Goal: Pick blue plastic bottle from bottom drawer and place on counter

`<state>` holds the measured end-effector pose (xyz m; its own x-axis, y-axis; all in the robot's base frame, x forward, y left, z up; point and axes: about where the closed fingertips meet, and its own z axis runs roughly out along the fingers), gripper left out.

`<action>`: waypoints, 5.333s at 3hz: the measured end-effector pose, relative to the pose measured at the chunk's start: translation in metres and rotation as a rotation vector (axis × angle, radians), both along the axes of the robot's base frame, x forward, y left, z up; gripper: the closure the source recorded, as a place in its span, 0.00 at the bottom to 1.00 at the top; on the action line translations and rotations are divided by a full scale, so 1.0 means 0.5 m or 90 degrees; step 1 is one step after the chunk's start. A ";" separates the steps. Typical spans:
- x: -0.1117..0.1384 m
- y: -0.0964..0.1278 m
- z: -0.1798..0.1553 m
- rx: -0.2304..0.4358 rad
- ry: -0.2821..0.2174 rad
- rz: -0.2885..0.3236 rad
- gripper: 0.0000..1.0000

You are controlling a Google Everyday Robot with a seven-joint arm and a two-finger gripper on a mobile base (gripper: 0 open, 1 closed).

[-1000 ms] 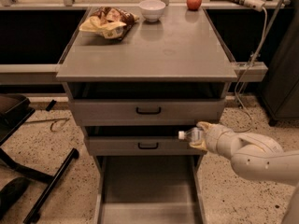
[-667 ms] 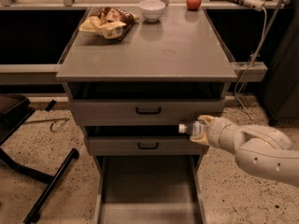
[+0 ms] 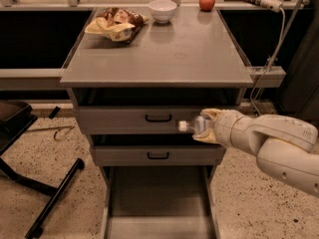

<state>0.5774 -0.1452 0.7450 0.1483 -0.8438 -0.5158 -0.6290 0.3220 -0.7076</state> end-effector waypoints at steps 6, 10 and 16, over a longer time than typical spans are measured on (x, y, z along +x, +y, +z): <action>0.085 0.153 0.349 -0.049 -0.165 0.087 1.00; 0.285 0.153 0.291 -0.029 -0.135 0.142 1.00; 0.303 0.173 0.276 -0.019 -0.092 0.168 0.00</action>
Offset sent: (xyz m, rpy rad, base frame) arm 0.0162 0.0109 0.1110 -0.0427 -0.0766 0.0398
